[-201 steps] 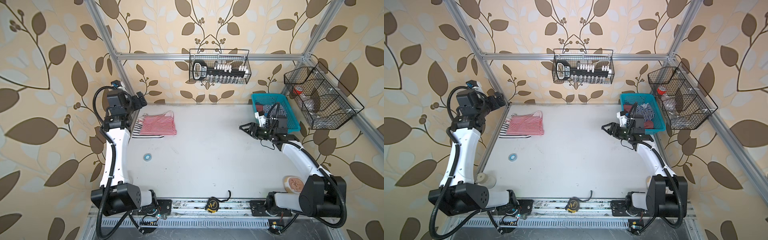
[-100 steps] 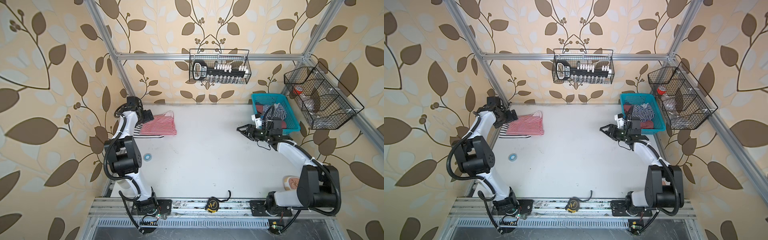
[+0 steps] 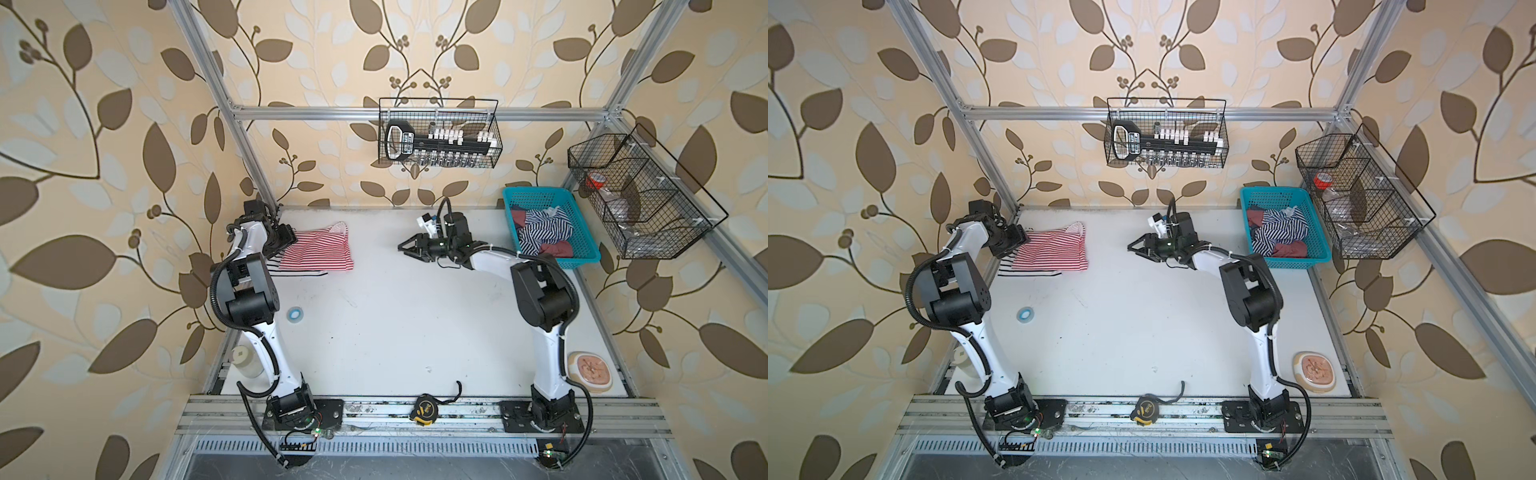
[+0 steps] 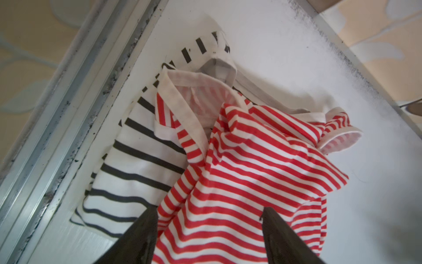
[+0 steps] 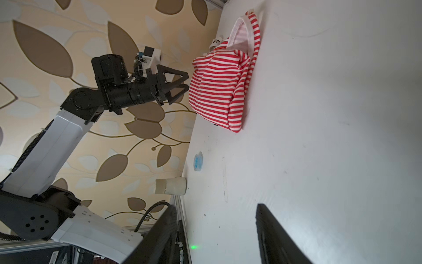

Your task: Fold and stack the tank tops

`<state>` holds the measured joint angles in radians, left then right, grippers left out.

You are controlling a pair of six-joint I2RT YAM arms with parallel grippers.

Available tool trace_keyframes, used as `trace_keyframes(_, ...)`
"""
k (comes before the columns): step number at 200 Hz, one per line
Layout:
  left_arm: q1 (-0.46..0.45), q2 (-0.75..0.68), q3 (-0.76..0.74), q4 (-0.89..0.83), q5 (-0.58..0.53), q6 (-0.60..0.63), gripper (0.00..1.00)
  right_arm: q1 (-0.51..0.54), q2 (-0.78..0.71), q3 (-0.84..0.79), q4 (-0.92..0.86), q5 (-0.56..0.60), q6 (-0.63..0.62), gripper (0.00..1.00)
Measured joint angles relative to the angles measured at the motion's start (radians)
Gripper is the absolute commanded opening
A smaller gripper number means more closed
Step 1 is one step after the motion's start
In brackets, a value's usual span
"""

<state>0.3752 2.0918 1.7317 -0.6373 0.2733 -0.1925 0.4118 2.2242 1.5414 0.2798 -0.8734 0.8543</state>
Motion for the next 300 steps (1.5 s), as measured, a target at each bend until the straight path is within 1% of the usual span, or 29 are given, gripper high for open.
trace_keyframes(29, 0.002, 0.043, 0.000, 0.032, 0.061, -0.011, 0.54, 0.034, 0.122, 0.097, 0.093, -0.018, 0.111, 0.56)
trace_keyframes(54, 0.001, 0.075, 0.000, 0.050, 0.108, -0.024, 0.52, 0.047, 0.160, 0.120, 0.134, -0.028, 0.166, 0.56)
trace_keyframes(83, -0.003, 0.108, 0.000, 0.067, 0.137, -0.029, 0.51, 0.050, 0.166, 0.128, 0.159, -0.034, 0.194, 0.56)
trace_keyframes(101, -0.010, 0.126, 0.000, 0.066, 0.137, -0.029, 0.50, 0.048, 0.166, 0.129, 0.170, -0.037, 0.200, 0.56)
trace_keyframes(133, -0.059, 0.129, -0.005, 0.072, 0.121, -0.028, 0.50, 0.039, 0.166, 0.124, 0.176, -0.043, 0.200, 0.56)
trace_keyframes(168, -0.145, 0.123, -0.043, 0.133, 0.111, -0.044, 0.48, 0.015, 0.156, 0.065, 0.148, -0.043, 0.156, 0.56)
trace_keyframes(188, -0.183, 0.100, -0.097, 0.192, 0.111, -0.079, 0.47, -0.008, 0.134, 0.024, 0.066, -0.023, 0.093, 0.56)
trace_keyframes(217, -0.221, 0.045, -0.198, 0.270, 0.110, -0.155, 0.45, -0.045, 0.078, -0.010, -0.092, 0.043, -0.023, 0.58)
trace_keyframes(225, -0.233, 0.034, -0.215, 0.279, 0.110, -0.175, 0.43, -0.054, 0.066, -0.010, -0.126, 0.062, -0.052, 0.58)
trace_keyframes(233, -0.247, 0.025, -0.229, 0.283, 0.108, -0.189, 0.39, -0.060, 0.055, -0.010, -0.159, 0.079, -0.079, 0.59)
trace_keyframes(247, -0.274, 0.016, -0.243, 0.281, 0.104, -0.213, 0.26, -0.062, 0.043, -0.006, -0.204, 0.103, -0.118, 0.59)
trace_keyframes(258, -0.299, 0.014, -0.247, 0.275, 0.102, -0.237, 0.18, -0.057, 0.043, 0.001, -0.227, 0.113, -0.137, 0.59)
trace_keyframes(280, -0.332, 0.014, -0.243, 0.255, 0.105, -0.247, 0.00, -0.040, 0.044, 0.021, -0.274, 0.124, -0.160, 0.59)
trace_keyframes(300, -0.346, 0.014, -0.226, 0.226, 0.105, -0.254, 0.00, -0.024, 0.047, 0.048, -0.292, 0.126, -0.169, 0.59)
